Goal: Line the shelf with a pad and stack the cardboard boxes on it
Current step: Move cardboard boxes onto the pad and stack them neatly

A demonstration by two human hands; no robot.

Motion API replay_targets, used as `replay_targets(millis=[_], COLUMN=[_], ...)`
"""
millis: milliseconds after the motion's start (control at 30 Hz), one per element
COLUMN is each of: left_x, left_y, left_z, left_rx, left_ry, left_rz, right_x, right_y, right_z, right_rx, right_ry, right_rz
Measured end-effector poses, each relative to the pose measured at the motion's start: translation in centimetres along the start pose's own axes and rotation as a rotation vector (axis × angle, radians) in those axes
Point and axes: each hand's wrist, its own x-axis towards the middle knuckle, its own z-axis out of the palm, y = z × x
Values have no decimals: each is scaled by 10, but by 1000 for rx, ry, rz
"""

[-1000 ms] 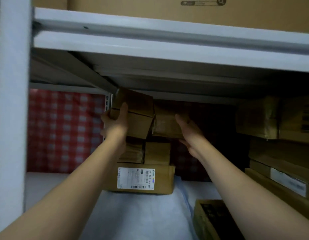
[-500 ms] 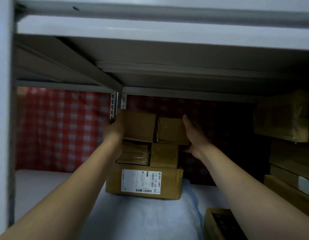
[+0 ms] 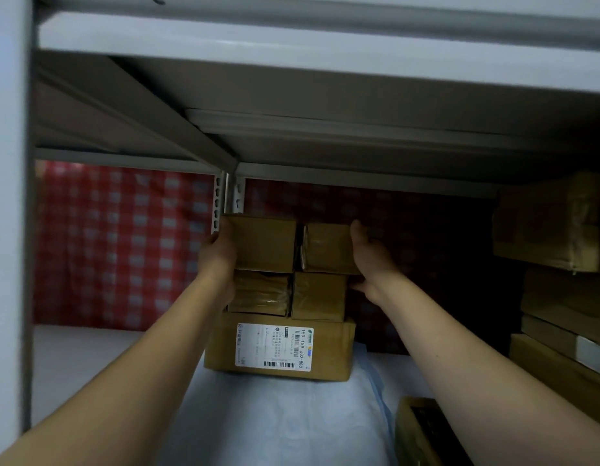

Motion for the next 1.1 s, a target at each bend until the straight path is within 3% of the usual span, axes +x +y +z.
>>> replay_targets(millis=[100,267,433,700,1100], left_x=[-6,-25,-65,-131,-209], left_y=[0,6,7,-19,-69], left_z=[2,6,12,10,5], left_rx=[-4,221,335,534,654], left_ry=[7,317,474,184,-349], left_rz=[-21,5,210,282,87], right_x=[-1,-10,-30,-107,-254], right_y=[1,2,8,28,57], right_z=[2,-3,-14,-44,-93], right_rx=[-95,-171,-225,-225,-363], right_ry=[31,217,317,427,821], right_rz=[4,-71,-38,-32,-68])
